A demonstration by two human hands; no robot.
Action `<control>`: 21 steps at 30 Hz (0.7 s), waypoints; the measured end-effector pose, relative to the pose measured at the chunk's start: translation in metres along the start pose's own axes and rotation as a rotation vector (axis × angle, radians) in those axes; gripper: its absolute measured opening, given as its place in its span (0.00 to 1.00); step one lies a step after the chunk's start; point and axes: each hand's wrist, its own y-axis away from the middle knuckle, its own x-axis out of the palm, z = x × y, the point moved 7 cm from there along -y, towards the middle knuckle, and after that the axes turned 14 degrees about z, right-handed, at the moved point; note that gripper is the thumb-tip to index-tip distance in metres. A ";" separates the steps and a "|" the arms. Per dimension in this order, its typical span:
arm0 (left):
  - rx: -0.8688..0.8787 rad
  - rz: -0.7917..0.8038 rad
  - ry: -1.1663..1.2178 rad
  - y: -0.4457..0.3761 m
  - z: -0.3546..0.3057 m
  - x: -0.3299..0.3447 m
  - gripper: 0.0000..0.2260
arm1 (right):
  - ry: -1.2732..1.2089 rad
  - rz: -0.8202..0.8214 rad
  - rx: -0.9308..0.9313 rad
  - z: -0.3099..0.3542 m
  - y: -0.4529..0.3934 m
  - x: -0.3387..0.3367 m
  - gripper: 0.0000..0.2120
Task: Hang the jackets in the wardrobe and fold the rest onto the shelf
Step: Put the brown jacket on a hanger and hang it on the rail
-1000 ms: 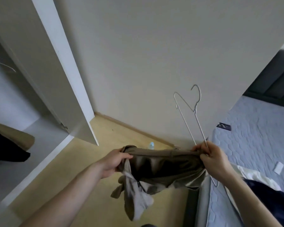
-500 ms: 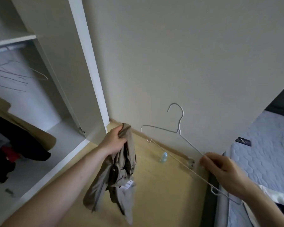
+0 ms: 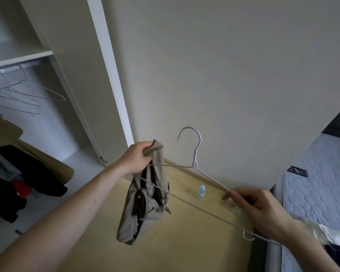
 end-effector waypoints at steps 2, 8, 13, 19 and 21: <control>0.060 0.018 0.023 0.002 -0.021 -0.003 0.11 | 0.011 -0.034 -0.002 0.000 -0.003 0.004 0.27; 0.169 0.027 0.185 0.014 -0.083 -0.008 0.07 | 0.038 -0.202 -0.001 -0.003 -0.010 0.028 0.10; 0.306 0.135 0.233 0.033 -0.127 0.016 0.09 | -0.111 -0.413 -0.020 -0.013 -0.005 0.038 0.11; 0.423 0.303 -0.072 0.044 -0.140 0.055 0.24 | -0.191 -0.602 -0.085 -0.019 0.009 0.034 0.18; 0.428 0.365 -0.084 0.042 -0.140 0.060 0.31 | -0.213 -0.623 -0.092 -0.019 0.009 0.034 0.19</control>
